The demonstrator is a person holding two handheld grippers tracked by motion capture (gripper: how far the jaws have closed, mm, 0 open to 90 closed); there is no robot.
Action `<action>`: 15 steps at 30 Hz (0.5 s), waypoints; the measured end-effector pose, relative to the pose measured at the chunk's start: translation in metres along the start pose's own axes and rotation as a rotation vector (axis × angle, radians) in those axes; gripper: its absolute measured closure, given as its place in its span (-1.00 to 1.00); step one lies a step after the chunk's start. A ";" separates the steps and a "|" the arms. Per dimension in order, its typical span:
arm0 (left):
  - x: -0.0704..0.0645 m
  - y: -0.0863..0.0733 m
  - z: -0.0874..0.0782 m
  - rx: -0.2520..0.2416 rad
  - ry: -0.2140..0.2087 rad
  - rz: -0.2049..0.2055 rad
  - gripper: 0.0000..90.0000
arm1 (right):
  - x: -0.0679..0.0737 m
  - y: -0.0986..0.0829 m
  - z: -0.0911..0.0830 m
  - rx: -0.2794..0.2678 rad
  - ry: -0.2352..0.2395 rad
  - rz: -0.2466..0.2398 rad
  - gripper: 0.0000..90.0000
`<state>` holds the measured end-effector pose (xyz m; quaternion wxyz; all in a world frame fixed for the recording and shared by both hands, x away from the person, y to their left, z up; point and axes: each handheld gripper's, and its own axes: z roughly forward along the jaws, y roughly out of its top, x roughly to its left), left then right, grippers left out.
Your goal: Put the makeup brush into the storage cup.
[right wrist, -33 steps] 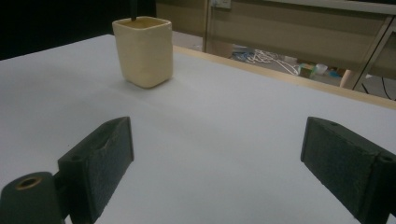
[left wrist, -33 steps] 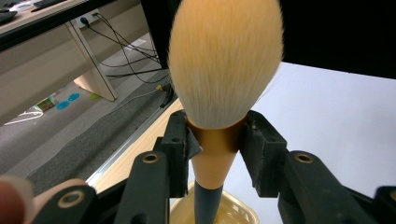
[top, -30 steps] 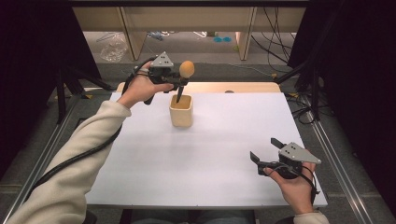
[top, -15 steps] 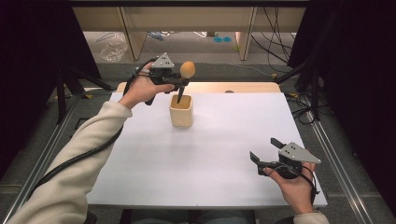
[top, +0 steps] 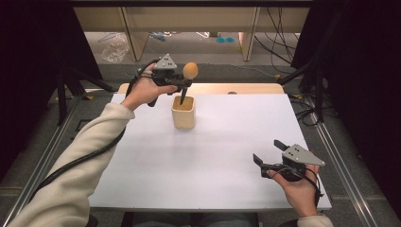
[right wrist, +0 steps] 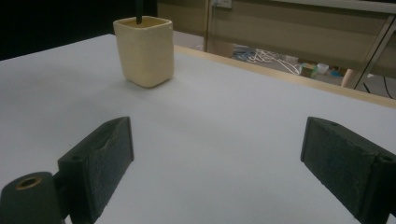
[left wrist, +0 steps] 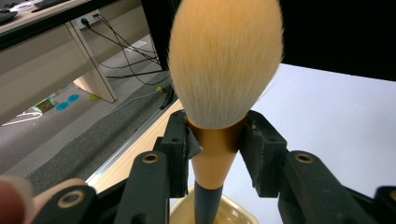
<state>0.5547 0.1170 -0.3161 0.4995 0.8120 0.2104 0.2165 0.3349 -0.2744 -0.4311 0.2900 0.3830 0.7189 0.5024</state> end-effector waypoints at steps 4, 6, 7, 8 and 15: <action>0.000 -0.001 0.001 -0.002 0.001 -0.004 0.44 | 0.000 0.000 0.000 0.000 0.000 -0.001 -0.77; 0.000 -0.001 0.002 0.000 0.002 -0.004 0.44 | 0.000 0.000 0.000 0.000 0.000 0.000 -0.77; 0.000 -0.002 0.002 0.000 0.002 -0.004 0.44 | 0.000 0.000 0.000 0.000 0.001 0.001 -0.77; 0.000 -0.002 0.002 -0.001 0.003 -0.003 0.44 | 0.000 0.000 0.000 0.000 0.001 0.000 -0.77; 0.000 -0.003 0.004 -0.004 0.002 -0.006 0.44 | 0.000 0.000 0.000 0.000 0.002 0.000 -0.77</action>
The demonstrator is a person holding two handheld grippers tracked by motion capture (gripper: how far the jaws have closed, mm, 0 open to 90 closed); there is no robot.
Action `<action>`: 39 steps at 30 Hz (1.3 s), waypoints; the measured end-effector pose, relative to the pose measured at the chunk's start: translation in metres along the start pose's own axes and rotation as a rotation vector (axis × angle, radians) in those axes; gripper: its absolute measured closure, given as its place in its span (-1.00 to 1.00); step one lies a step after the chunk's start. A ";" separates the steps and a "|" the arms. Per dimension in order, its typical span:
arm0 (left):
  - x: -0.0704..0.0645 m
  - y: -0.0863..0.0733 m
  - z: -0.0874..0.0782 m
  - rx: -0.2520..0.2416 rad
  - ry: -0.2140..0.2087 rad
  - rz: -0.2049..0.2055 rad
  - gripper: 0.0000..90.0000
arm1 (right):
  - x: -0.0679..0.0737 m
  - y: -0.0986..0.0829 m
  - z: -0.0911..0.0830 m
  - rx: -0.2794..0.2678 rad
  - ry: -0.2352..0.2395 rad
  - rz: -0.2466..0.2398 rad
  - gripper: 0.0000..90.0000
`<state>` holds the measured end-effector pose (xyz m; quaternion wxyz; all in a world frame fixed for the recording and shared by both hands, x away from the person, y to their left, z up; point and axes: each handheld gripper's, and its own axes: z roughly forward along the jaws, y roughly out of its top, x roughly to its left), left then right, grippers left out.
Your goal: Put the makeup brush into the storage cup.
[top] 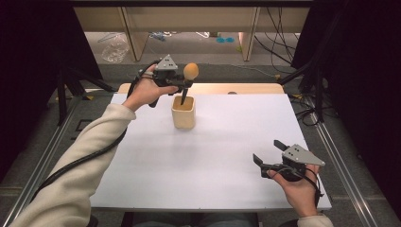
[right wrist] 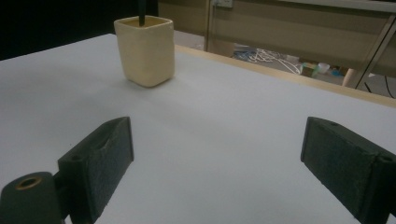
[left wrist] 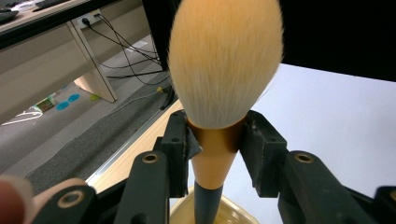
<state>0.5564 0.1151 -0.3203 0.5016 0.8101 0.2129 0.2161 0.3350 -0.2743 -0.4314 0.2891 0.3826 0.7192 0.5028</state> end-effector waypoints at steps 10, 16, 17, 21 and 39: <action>-0.001 -0.003 0.002 0.002 0.003 0.001 0.44 | 0.000 0.000 0.000 0.002 -0.003 -0.005 -0.76; -0.002 -0.004 0.003 -0.003 0.004 -0.001 0.44 | 0.000 0.000 0.000 0.000 -0.003 -0.004 -0.76; -0.002 -0.004 0.003 -0.004 0.004 -0.003 0.44 | 0.000 0.000 0.000 -0.002 -0.003 -0.005 -0.76; -0.003 -0.006 0.004 0.000 0.000 -0.004 0.44 | 0.000 0.000 -0.001 0.003 -0.004 -0.003 -0.76; -0.004 -0.011 0.009 0.000 0.004 -0.010 0.44 | 0.000 0.000 -0.001 0.004 -0.002 -0.005 -0.76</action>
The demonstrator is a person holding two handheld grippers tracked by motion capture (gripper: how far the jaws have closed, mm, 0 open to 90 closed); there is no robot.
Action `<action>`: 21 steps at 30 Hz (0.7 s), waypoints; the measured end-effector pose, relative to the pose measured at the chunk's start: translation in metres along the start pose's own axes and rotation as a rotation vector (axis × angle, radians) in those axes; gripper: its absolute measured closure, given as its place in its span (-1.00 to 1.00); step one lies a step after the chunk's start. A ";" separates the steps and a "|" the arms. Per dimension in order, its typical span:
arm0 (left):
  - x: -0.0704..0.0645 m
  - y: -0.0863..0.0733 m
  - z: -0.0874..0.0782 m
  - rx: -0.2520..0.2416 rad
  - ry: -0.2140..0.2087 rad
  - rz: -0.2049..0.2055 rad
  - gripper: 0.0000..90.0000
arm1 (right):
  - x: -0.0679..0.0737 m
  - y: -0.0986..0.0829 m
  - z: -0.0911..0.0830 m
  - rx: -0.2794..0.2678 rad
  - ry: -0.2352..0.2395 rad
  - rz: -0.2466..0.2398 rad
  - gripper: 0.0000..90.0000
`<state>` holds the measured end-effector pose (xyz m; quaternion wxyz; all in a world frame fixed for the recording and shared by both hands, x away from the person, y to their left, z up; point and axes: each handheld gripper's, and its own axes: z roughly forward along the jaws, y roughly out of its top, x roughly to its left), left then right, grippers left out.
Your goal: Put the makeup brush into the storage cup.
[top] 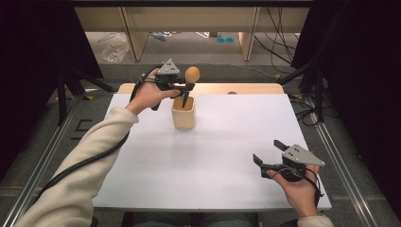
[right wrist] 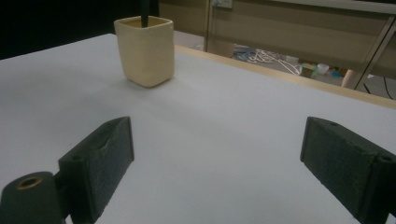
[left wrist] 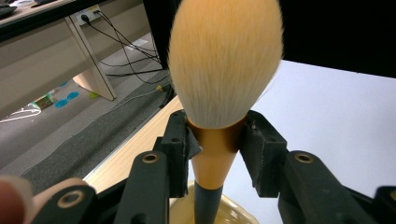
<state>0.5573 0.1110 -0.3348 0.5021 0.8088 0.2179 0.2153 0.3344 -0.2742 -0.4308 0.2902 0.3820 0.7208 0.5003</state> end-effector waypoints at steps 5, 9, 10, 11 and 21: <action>0.001 -0.002 0.000 0.002 0.003 0.000 0.44 | 0.000 0.000 0.000 -0.006 0.000 0.003 -0.76; 0.000 -0.003 0.000 0.004 0.003 -0.002 0.44 | 0.000 0.000 0.001 -0.005 0.004 0.003 -0.76; 0.000 -0.003 0.001 0.003 0.003 -0.003 0.44 | 0.000 0.000 0.001 -0.006 0.005 0.002 -0.76; 0.000 -0.003 0.001 0.003 0.003 -0.002 0.44 | 0.000 0.000 0.001 -0.006 0.005 0.003 -0.76; 0.000 -0.004 0.003 0.000 0.004 -0.001 0.44 | 0.000 0.000 0.001 -0.004 0.002 0.003 -0.76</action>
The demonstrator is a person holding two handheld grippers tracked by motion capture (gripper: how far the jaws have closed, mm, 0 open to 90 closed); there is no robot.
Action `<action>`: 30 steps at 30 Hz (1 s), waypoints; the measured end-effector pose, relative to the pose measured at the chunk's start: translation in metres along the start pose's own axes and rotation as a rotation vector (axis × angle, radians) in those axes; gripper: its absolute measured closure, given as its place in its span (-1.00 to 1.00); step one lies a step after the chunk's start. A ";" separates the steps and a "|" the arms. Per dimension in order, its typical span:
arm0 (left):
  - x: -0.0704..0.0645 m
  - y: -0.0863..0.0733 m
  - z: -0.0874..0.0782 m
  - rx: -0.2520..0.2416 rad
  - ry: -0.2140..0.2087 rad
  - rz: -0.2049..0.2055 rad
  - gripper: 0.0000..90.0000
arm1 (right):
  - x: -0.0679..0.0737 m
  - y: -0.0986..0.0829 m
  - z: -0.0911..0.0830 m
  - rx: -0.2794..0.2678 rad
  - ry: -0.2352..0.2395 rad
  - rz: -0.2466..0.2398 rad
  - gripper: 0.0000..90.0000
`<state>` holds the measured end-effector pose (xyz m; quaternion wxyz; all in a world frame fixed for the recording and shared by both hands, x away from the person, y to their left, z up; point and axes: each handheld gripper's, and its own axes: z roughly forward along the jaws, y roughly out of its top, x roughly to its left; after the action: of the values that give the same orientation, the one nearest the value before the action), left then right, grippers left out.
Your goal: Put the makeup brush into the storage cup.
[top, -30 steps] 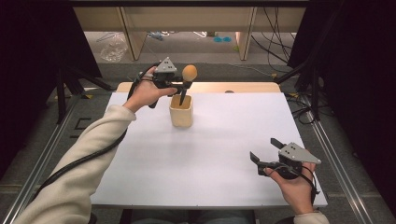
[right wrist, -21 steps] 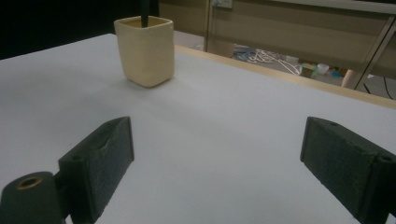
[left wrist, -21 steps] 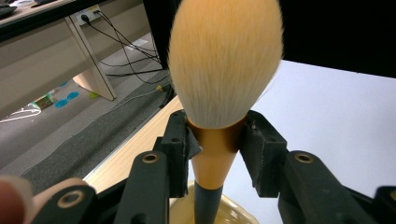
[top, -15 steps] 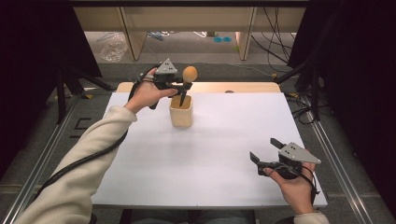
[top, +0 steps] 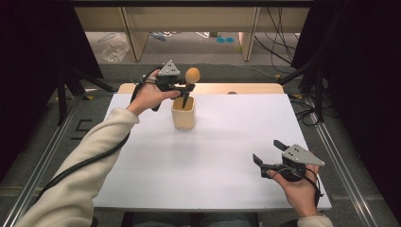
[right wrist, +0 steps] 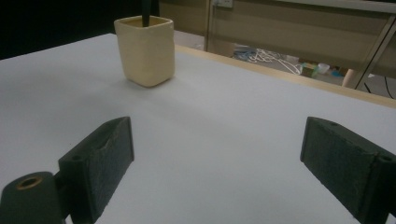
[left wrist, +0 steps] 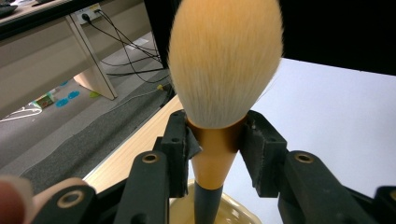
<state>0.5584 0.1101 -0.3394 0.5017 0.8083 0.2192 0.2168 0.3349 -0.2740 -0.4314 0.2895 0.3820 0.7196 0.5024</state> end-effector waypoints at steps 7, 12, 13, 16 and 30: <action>0.000 -0.001 0.002 -0.001 0.003 -0.002 0.44 | 0.000 0.000 0.000 -0.001 0.003 0.003 -0.76; 0.000 -0.003 0.003 0.000 0.002 -0.004 0.44 | 0.000 0.000 0.000 -0.005 -0.003 0.002 -0.76; 0.000 -0.003 0.004 -0.003 0.005 0.002 0.44 | 0.000 0.000 0.000 -0.002 -0.001 0.002 -0.76; -0.001 -0.003 0.005 -0.003 0.006 0.000 0.44 | 0.000 0.000 0.000 -0.005 -0.003 0.002 -0.76; -0.001 -0.005 0.008 -0.004 0.007 -0.001 0.44 | 0.000 0.000 0.000 -0.001 0.001 0.003 -0.76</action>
<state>0.5614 0.1059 -0.3471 0.5028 0.8063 0.2208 0.2197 0.3348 -0.2742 -0.4315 0.2888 0.3826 0.7190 0.5032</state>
